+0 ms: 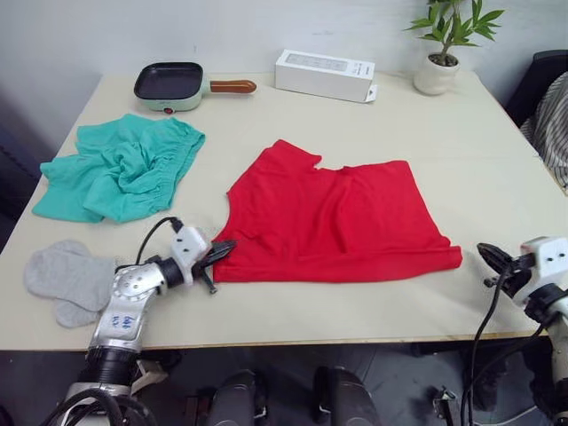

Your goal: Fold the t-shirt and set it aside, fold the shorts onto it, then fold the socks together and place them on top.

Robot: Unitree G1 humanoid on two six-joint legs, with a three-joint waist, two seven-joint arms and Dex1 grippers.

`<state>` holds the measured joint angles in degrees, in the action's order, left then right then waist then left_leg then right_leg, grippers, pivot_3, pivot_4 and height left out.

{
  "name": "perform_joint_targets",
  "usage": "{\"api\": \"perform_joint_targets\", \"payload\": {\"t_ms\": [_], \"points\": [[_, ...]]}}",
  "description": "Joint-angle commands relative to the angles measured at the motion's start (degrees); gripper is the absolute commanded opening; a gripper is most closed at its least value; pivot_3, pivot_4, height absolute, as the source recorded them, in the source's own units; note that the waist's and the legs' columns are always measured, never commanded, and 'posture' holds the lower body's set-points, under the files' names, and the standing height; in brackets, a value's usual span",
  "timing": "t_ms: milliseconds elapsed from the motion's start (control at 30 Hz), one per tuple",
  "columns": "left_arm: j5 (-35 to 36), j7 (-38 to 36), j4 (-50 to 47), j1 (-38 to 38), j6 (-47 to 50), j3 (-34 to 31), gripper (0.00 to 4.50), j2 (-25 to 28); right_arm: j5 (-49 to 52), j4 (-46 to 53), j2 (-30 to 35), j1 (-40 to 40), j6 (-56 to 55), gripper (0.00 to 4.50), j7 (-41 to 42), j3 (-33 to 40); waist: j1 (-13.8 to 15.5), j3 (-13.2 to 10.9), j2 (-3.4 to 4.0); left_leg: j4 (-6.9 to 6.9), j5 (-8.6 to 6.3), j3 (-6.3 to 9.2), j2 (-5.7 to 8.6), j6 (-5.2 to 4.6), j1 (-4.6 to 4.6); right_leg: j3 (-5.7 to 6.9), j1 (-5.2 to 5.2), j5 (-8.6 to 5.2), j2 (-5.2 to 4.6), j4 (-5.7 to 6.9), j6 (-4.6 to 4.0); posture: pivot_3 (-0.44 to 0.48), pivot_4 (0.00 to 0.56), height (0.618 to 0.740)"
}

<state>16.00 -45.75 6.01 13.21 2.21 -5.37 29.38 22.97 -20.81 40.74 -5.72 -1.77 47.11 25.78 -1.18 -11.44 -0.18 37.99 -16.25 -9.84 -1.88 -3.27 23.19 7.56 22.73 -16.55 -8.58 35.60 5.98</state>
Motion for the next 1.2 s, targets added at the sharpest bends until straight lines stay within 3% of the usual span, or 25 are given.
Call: {"api": "perform_joint_targets", "payload": {"t_ms": [33, 200, 400, 700, 867, 967, 1133, 1200], "points": [[8.5, -4.5, -10.9, -1.6, 7.5, -2.6, 0.01, 3.5, 4.0, 11.5, 0.5, 2.9, 2.7, 0.01, 4.5, -1.0, -0.3, 0.0, 0.0, 0.0, 0.0, 0.01, -0.01, 0.0, 0.01, 0.0, 0.0, 0.0, 0.0, -0.01, 0.0, 0.0, 0.15, 0.74], [5.1, -4.3, -17.0, -3.8, 8.9, 3.5, 0.01, 3.7, 1.1, 19.9, -4.3, 4.8, 1.5, 0.01, 4.1, -8.6, -0.2, 0.0, 0.01, 0.0, -0.18, 0.02, 0.03, 0.3, -0.05, -0.01, -0.1, 0.0, 0.0, -0.04, 0.01, 0.0, 0.15, 0.74], [-5.3, 4.4, -12.4, -4.7, 8.0, 8.0, 0.01, 0.9, -4.1, 16.3, -8.1, 4.7, -2.6, 0.01, 1.7, -12.6, -0.1, 0.0, 0.01, 0.0, -0.18, -0.02, 0.1, 0.3, 0.03, -0.03, 0.01, 0.0, -0.01, -0.05, 0.01, 0.0, 0.15, 0.74], [-4.5, 3.8, -17.0, -12.0, 10.7, 2.8, 0.01, 7.0, -5.1, 0.7, -1.1, 4.2, -8.0, 0.01, -0.2, -5.1, -0.4, 0.1, 0.09, -0.03, -0.21, 0.0, 0.04, 0.33, -0.06, -0.07, -0.03, -0.01, -0.03, -0.07, -0.02, 0.0, 0.15, 0.74], [0.4, 1.6, -21.9, -14.1, 10.5, -3.2, 0.01, 9.6, 1.7, 4.7, 3.8, 4.9, -2.1, 0.01, 5.4, -0.5, -0.5, 0.1, 0.14, -0.07, -0.21, -0.01, -0.03, 0.34, -0.06, -0.1, 0.04, -0.06, -0.01, -0.09, -0.11, 0.0, 0.15, 0.74], [1.4, -3.9, -24.7, -16.7, 6.4, -5.5, 0.59, 13.4, -2.5, 7.2, 10.3, 9.5, -8.5, 0.58, 14.6, -2.8, -0.4, 0.0, 0.17, -0.16, -0.23, -0.03, -0.04, 0.36, 0.0, -0.11, 0.15, -0.08, -0.02, -0.09, -0.15, 0.0, 0.15, 0.74], [-4.9, -6.8, -22.0, -17.7, -4.9, -3.8, 2.06, 16.8, -8.7, 3.3, 14.5, 8.7, -19.2, 2.2, 18.2, -6.1, -0.3, 0.1, 0.12, -0.27, -0.23, -0.09, 0.0, 0.38, -0.02, -0.07, 0.09, -0.08, -0.01, -0.29, -0.14, 0.0, 0.15, 0.74], [-8.2, -6.9, -19.7, -16.4, -8.7, -1.5, 2.65, 17.4, -11.7, 0.4, 14.7, 6.8, -23.3, 2.2, 17.5, -7.9, -0.3, 0.1, 0.14, -0.28, -0.23, -0.11, 0.0, 0.38, -0.02, -0.07, 0.09, -0.08, -0.01, -0.31, -0.15, 0.0, 0.15, 0.74]]}}
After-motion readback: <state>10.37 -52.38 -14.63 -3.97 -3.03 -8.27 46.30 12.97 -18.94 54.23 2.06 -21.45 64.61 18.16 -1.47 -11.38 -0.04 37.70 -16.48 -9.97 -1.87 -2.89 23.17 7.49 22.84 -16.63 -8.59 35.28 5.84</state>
